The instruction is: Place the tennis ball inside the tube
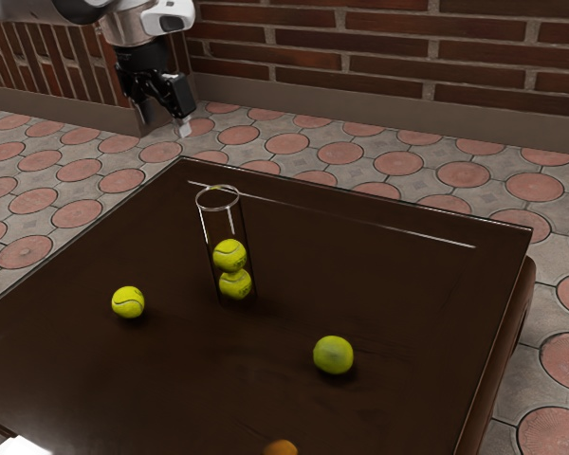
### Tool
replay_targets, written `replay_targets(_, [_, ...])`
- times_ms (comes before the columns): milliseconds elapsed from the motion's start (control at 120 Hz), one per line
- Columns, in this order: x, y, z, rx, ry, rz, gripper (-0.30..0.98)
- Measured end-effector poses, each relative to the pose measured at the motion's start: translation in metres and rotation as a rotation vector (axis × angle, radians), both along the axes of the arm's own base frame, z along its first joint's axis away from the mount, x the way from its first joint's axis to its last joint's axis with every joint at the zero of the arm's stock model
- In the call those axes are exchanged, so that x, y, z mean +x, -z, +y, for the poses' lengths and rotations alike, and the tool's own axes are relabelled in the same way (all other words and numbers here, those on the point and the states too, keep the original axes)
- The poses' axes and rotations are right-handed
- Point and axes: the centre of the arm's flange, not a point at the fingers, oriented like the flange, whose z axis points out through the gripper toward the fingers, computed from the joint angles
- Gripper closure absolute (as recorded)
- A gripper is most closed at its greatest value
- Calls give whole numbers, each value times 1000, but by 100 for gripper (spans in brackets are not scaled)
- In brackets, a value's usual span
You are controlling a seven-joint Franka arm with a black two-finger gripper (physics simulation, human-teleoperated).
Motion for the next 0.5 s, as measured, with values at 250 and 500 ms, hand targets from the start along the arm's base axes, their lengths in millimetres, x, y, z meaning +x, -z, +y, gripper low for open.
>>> replay_targets(250, [-14,16,9,5,-11,60,0])
replay_targets(500, [-90,70,81,55,-133,175,0])
